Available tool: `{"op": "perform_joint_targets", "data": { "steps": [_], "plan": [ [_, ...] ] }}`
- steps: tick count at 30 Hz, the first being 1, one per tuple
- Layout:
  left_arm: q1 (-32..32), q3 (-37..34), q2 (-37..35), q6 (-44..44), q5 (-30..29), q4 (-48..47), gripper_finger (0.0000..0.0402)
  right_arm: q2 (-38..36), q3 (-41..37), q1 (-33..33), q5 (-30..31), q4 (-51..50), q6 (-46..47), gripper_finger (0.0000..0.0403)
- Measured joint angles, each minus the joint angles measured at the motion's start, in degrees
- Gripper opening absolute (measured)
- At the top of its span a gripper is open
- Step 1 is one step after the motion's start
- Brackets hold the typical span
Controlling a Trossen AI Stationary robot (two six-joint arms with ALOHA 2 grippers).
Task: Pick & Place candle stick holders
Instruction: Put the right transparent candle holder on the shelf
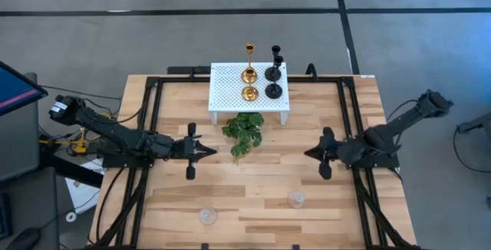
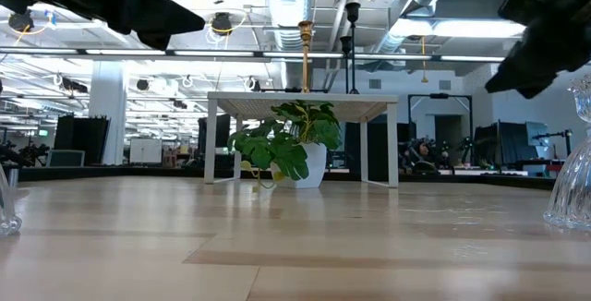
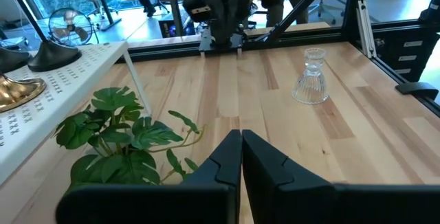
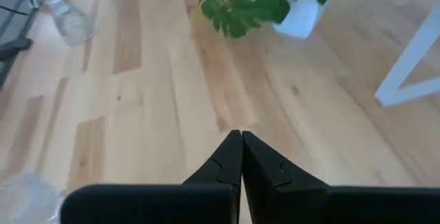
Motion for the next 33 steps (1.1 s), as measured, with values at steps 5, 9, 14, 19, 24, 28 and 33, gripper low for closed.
{"op": "perform_joint_targets", "data": {
  "steps": [5, 9, 14, 19, 24, 28, 33],
  "plan": [
    [0.00, 0.00, 0.00, 0.00, 0.00, 0.00, 0.0010, 0.04, 0.10, 7.12, 1.49, -2.15, 13.51, 0.0000],
    [0.02, 0.00, 0.00, 0.09, 0.00, -0.01, 0.0011, 2.29, 0.10, 10.74, 1.39, -1.63, 24.22, 0.0000],
    [0.00, 0.00, 0.00, 0.15, 0.00, 0.00, 0.0011, 5.44, 0.12, 14.46, -2.91, -1.35, 29.33, 0.0000],
    [0.00, 0.00, 0.00, 0.15, 0.00, -0.01, 0.0011, 9.49, 0.12, 17.58, -9.62, -0.14, 31.26, 0.0000],
    [0.00, 0.00, 0.00, 0.15, 0.00, -0.01, 0.0011, 12.26, 0.12, 17.94, -15.12, 1.46, 41.98, 0.0000],
    [0.00, 0.00, 0.02, 0.15, 0.00, -0.01, 0.0011, 12.55, 0.12, 15.93, -16.12, 4.39, 49.59, 0.0000],
    [0.00, 0.00, 0.02, 0.15, 0.00, -0.01, 0.0011, 13.41, 1.91, 11.44, -16.55, 5.71, 48.39, 0.0000]
  ]
}}
